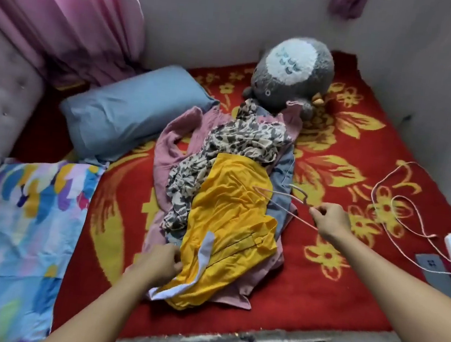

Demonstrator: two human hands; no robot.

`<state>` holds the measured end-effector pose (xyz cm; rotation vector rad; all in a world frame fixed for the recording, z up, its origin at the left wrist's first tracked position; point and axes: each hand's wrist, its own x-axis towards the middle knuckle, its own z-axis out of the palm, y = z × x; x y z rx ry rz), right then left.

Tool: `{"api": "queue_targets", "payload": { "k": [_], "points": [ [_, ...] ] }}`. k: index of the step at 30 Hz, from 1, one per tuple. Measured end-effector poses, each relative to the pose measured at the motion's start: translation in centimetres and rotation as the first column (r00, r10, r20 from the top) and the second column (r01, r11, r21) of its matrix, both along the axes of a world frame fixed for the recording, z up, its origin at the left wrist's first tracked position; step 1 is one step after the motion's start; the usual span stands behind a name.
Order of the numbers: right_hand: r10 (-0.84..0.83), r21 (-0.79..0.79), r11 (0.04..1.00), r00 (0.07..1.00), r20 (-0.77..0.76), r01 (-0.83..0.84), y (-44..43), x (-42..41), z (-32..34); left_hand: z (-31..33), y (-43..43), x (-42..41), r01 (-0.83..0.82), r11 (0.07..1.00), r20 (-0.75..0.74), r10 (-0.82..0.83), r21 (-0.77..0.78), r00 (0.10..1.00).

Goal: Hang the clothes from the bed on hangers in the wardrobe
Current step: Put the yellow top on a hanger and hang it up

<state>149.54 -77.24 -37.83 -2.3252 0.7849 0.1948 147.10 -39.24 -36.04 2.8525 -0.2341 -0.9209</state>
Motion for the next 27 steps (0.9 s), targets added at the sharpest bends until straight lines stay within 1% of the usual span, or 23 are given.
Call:
{"api": "queue_targets", "payload": {
  "k": [4,6,8,10,11,12,13,14,15,16,17,18,19,21,23,24,25,27],
  "points": [
    [0.003,-0.068,0.998,1.0,-0.023,-0.004,-0.4,4.5,-5.8,-6.4,-0.3,0.3,-0.064,0.998,-0.122,0.063,-0.005,0.991],
    [0.038,-0.096,0.994,0.998,-0.048,-0.043,-0.2,5.3,-9.4,-9.5,-0.3,0.8,-0.057,0.998,-0.144,0.057,-0.001,0.988],
    [0.067,-0.1,0.992,0.991,-0.119,-0.079,0.1,4.8,-13.6,-12.5,-0.3,1.5,-0.029,0.999,-0.136,0.033,0.028,0.99],
    [0.085,-0.096,0.989,0.973,-0.215,-0.108,0.3,3.4,-17.9,-15.2,-0.3,2.4,0.031,0.998,-0.101,-0.026,0.052,0.995],
    [0.093,-0.078,0.99,0.962,-0.255,-0.117,0.4,2.6,-20.0,-16.5,-0.2,3.0,0.088,0.995,-0.07,-0.084,0.055,0.994],
    [0.096,-0.062,0.991,0.953,-0.286,-0.119,0.5,1.7,-21.8,-17.7,-0.2,3.6,0.161,0.986,-0.012,-0.161,0.045,0.987],
    [0.101,-0.059,0.99,0.947,-0.304,-0.124,0.7,0.8,-23.1,-19.0,-0.2,4.4,0.263,0.964,0.07,-0.265,0.033,0.962],
    [0.108,-0.08,0.987,0.948,-0.299,-0.138,0.9,0.0,-24.1,-20.1,-0.4,5.3,0.382,0.923,0.133,-0.386,0.049,0.913],
    [0.117,-0.129,0.98,0.958,-0.26,-0.154,1.2,-0.8,-24.8,-21.0,-0.5,6.1,0.492,0.866,0.182,-0.501,0.095,0.846],
    [0.124,-0.191,0.969,0.974,-0.188,-0.16,1.7,-1.6,-25.2,-22.2,-0.6,6.9,0.574,0.808,0.221,-0.589,0.134,0.777],
    [0.136,-0.25,0.956,0.987,-0.086,-0.154,2.5,-2.2,-25.2,-23.4,-0.8,7.7,0.632,0.761,0.224,-0.648,0.147,0.728],
    [0.155,-0.286,0.947,0.988,0.015,-0.144,3.5,-3.0,-25.1,-24.4,-1.1,8.4,0.67,0.727,0.211,-0.686,0.15,0.697],
    [0.178,-0.284,0.948,0.98,0.093,-0.146,4.9,-3.7,-24.8,-25.0,-1.4,9.0,0.689,0.71,0.195,-0.704,0.148,0.683],
    [0.237,-0.203,0.958,0.959,0.153,-0.204,8.5,-5.4,-24.3,-26.0,-1.8,10.3,0.698,0.706,0.178,-0.707,0.123,0.684],
    [0.33,-0.043,0.944,0.936,0.121,-0.327,12.9,-6.8,-23.8,-26.6,-2.3,11.4,0.714,0.699,0.225,-0.703,0.039,0.675],
    [0.382,0.041,0.922,0.921,0.079,-0.386,15.2,-7.2,-23.7,-26.8,-2.3,11.9,0.719,0.695,0.265,-0.691,-0.012,0.673],
    [0.427,0.109,0.898,0.904,0.012,-0.425,17.5,-7.1,-23.7,-27.0,-2.3,12.4,0.705,0.706,0.293,-0.662,-0.069,0.69],
    [0.468,0.174,0.881,0.863,-0.188,-0.44,21.9,-5.9,-24.1,-26.9,-1.9,13.4,0.599,0.775,0.275,-0.542,-0.202,0.794]
  ]
}}
